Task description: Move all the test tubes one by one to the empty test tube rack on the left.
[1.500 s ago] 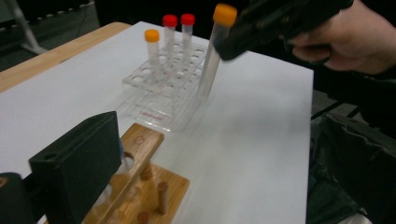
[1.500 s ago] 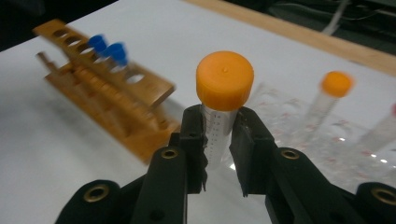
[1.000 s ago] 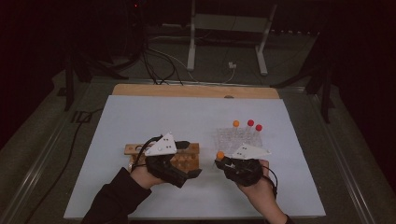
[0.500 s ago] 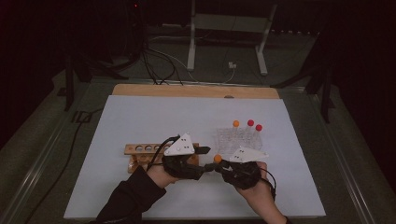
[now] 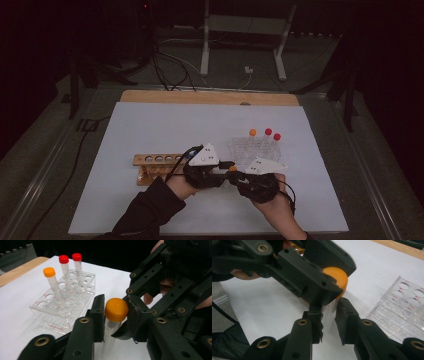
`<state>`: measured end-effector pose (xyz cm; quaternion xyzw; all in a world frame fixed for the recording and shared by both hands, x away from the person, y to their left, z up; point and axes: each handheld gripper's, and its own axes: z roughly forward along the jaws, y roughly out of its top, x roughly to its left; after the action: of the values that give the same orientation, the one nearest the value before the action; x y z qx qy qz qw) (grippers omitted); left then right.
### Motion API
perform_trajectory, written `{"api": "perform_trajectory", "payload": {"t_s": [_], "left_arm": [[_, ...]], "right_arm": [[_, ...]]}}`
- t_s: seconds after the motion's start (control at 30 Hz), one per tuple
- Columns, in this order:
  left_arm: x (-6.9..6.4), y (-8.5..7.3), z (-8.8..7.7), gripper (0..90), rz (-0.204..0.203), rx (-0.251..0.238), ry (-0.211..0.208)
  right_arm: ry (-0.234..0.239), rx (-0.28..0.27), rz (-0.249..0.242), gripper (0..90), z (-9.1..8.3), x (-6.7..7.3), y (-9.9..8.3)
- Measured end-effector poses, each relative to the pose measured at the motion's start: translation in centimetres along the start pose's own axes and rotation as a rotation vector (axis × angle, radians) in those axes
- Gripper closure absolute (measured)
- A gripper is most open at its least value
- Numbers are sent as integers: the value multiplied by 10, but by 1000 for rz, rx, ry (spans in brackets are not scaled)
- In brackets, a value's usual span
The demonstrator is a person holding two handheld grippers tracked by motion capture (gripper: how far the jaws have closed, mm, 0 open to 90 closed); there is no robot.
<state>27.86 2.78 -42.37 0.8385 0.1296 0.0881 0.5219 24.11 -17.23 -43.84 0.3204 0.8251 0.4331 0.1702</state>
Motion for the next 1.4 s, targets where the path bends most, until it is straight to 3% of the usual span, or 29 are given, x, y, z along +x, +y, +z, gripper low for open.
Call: {"api": "perform_trajectory", "payload": {"t_s": [0.2,0.67,1.0,1.17,1.4], "left_arm": [[-1,1,0,717,21,8,23],[8,9,-35,719,17,-35,85],[21,0,-76,720,-27,-47,180],[26,-6,-92,720,-45,-48,218],[35,-15,-116,720,-67,-43,280]], "right_arm": [[17,7,7,737,1,-3,0],[-20,-59,48,382,-8,-15,2],[-83,-83,91,52,-8,-22,2],[-112,-80,110,0,-7,-25,2],[-108,-102,119,0,-11,-28,2]]}}
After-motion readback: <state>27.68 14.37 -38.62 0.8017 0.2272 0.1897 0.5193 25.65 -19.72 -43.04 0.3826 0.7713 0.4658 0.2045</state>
